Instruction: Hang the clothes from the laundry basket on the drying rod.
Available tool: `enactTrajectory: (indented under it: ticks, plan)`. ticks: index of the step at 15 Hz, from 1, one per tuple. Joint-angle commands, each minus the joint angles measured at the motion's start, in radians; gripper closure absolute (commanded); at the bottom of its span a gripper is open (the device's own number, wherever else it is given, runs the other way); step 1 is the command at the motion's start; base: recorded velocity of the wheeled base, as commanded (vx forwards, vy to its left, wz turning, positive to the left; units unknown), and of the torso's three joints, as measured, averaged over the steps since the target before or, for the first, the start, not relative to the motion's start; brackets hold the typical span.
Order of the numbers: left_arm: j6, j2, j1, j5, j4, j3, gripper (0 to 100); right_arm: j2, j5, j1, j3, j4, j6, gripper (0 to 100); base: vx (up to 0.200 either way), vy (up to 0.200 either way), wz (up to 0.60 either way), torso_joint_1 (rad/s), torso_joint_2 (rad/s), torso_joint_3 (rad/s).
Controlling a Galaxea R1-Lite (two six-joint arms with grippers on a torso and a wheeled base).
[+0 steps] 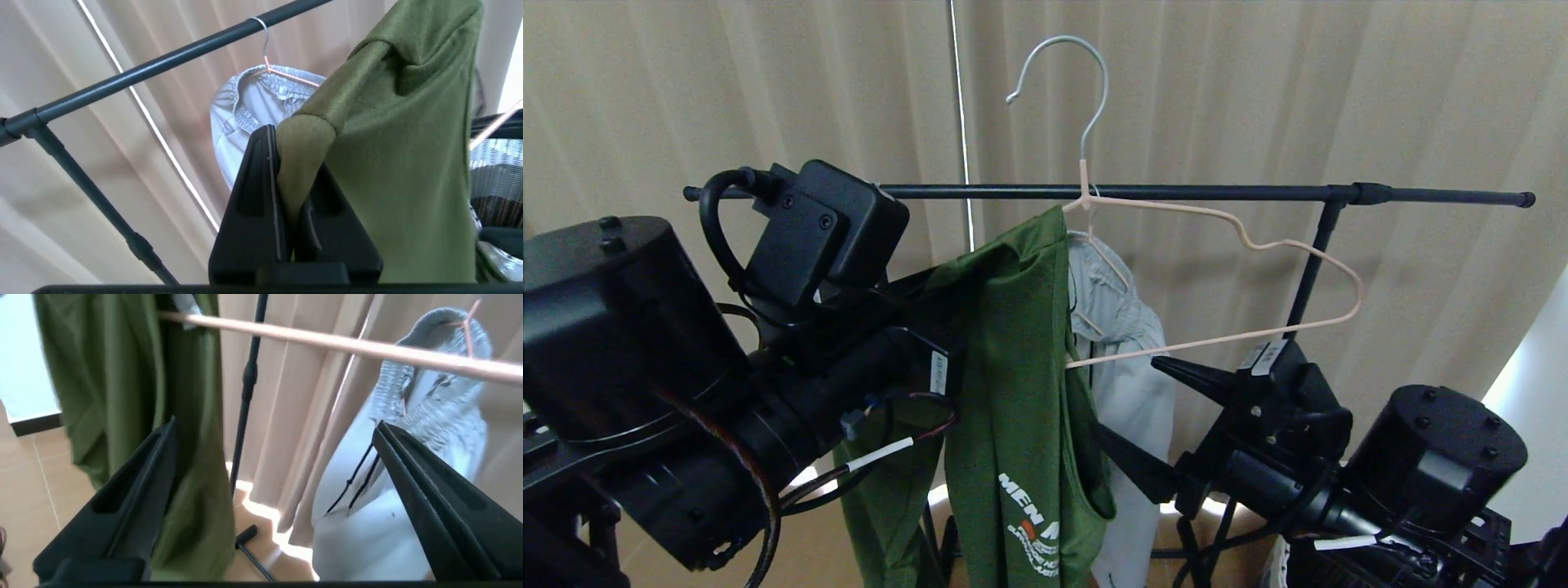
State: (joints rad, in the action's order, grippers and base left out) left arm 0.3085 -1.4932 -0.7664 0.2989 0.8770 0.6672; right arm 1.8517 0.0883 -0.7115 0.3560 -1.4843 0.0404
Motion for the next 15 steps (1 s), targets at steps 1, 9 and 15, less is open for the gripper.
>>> enactTrajectory:
  ticks: [1,9,15]
  plan:
    - [-0.002,0.004,-0.001,0.0,0.0,0.0,100,0.069,-0.001,0.0,0.034,-0.001,0.003,0,0.0,0.0,0.0,0.0,0.0,0.0]
    - [0.001,0.028,0.006,0.0,0.042,-0.005,100,0.101,-0.024,0.049,-0.061,-0.004,0.062,0,0.0,0.0,0.0,0.0,0.0,0.0]
    - [0.05,0.07,0.071,-0.001,0.039,-0.08,100,0.029,-0.021,0.353,-0.184,-0.087,0.17,0,0.0,0.0,0.0,0.0,0.0,0.0]
